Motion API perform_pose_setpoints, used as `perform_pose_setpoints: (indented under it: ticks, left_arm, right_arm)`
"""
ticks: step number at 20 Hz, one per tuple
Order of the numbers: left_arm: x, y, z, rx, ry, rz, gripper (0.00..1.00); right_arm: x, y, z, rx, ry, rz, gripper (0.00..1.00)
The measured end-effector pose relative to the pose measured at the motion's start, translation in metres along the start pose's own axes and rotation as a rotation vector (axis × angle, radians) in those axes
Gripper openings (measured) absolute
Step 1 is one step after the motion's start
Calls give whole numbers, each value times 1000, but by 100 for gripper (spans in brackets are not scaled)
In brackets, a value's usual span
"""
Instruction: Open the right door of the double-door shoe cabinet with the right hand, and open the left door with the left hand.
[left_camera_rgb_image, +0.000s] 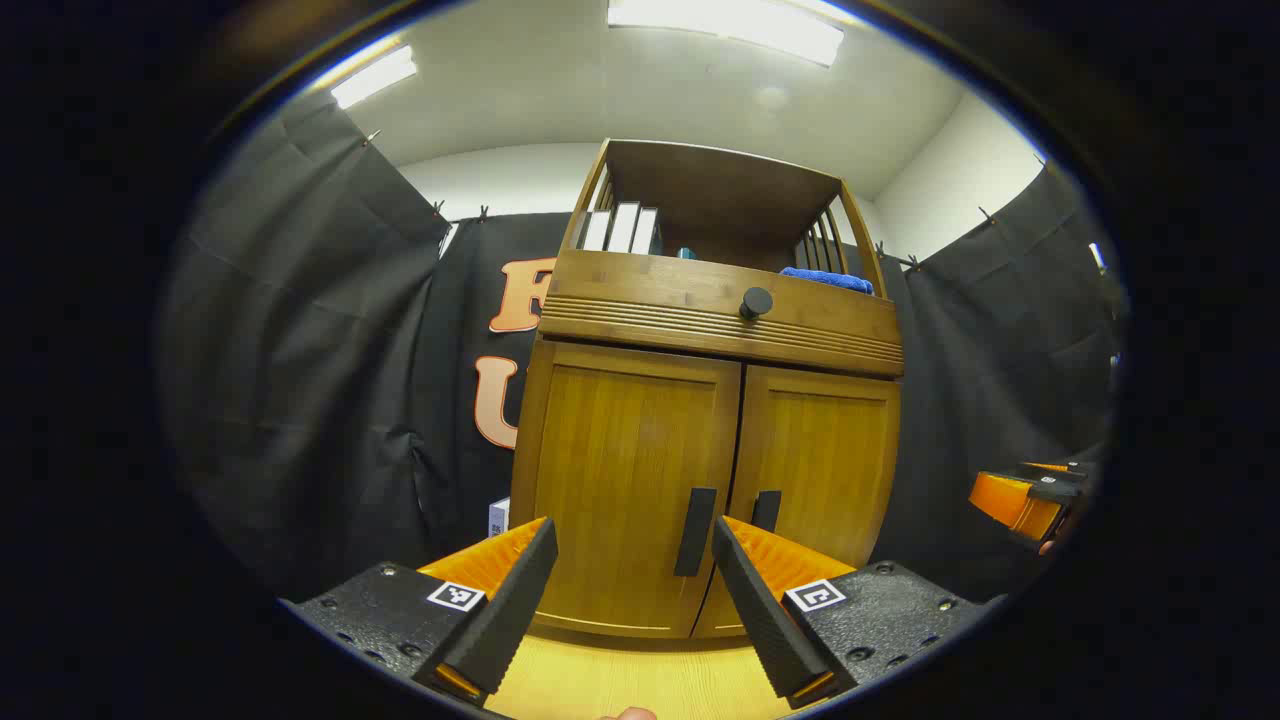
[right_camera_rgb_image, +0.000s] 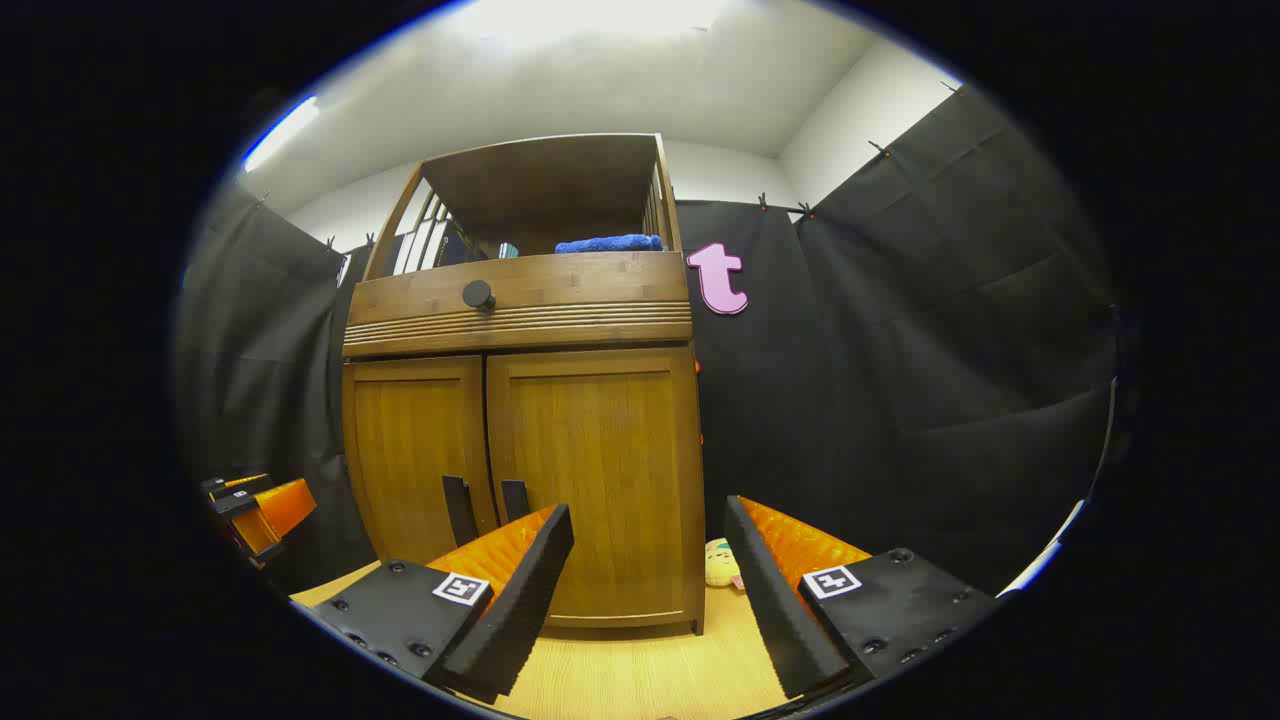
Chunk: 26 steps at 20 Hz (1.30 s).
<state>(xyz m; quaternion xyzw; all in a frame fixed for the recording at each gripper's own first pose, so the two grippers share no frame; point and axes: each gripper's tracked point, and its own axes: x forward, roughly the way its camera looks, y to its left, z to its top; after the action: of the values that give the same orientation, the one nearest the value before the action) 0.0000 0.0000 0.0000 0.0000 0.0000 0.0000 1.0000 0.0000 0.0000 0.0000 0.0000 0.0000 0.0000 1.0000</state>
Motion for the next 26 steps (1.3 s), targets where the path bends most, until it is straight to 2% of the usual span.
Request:
perform_pose_setpoints:
  ticks: [5,6,8,9,10,12,14,15,16,18,19,20,21,22,23,26]
  left_arm:
    - [-1,1,2,-5,-5,3,91]
    - [-2,1,1,-7,-3,3,94]
    - [-1,1,2,-10,-3,3,92]
    - [-1,2,2,-9,-3,5,95]
    - [-1,1,2,-6,-2,7,91]
    - [-1,1,2,-4,0,8,91]
    - [0,1,3,-1,-1,9,94]
    - [0,1,2,0,0,10,94]
    - [0,1,2,1,1,12,94]
    - [0,1,1,-2,5,14,94]
    - [1,2,1,-4,6,14,94]
    - [1,2,2,-4,6,16,91]
    - [1,3,2,-2,8,20,91]
    - [1,3,2,1,8,22,94]
    - [1,3,2,2,5,24,94]
    - [3,4,1,-10,8,24,94]
  right_arm:
    - [2,4,2,-4,-6,0,94]
    - [2,6,3,-4,-9,4,94]
    - [3,8,5,-3,-15,9,94]
    - [3,7,5,-5,-15,6,94]
    - [3,6,4,-6,-14,5,94]
    - [4,8,3,-3,-10,8,94]
    - [6,9,2,0,-6,8,94]
    - [7,9,2,2,-4,9,98]
    - [7,10,1,4,-1,9,94]
    - [8,10,1,8,1,10,94]
    - [8,10,1,9,1,10,98]
    - [8,10,0,7,2,9,98]
    - [9,10,0,7,3,10,94]
    - [9,11,0,8,2,12,94]
    - [9,12,2,9,0,14,98]
    - [16,15,3,0,-7,17,94]
